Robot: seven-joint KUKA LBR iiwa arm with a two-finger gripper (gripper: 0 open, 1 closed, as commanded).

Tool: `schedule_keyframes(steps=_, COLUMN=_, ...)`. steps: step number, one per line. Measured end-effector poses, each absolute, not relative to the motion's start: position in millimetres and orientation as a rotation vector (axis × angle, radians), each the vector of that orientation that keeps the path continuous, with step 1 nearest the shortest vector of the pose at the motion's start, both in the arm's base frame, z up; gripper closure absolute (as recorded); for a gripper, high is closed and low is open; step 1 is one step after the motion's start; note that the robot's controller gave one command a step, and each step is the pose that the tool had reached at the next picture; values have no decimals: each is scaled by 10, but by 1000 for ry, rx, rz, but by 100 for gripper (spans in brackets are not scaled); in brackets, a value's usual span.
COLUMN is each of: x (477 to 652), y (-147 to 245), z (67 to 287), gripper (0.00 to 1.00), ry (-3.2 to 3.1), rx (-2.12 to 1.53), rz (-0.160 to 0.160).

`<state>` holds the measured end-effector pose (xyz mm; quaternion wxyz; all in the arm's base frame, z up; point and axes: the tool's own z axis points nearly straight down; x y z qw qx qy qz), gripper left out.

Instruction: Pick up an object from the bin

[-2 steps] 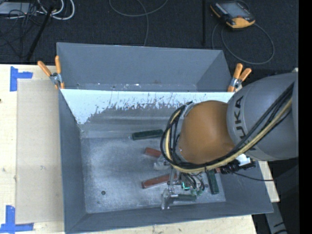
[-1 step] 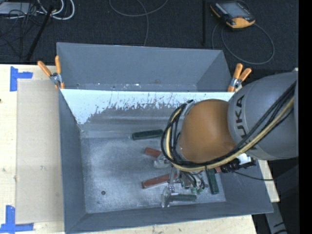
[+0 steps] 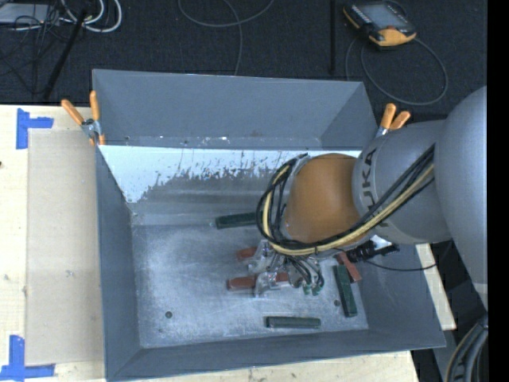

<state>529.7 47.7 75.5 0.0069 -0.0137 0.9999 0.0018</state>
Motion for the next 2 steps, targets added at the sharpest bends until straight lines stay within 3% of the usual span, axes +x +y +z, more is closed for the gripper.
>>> schedule_keyframes(steps=1, x=5297, y=476, z=755, gripper=100, ry=3128, rx=-42, rz=6)
schedule_keyframes(steps=2, x=5467, y=53, z=2508, gripper=100, ry=3132, rx=-93, rz=-2)
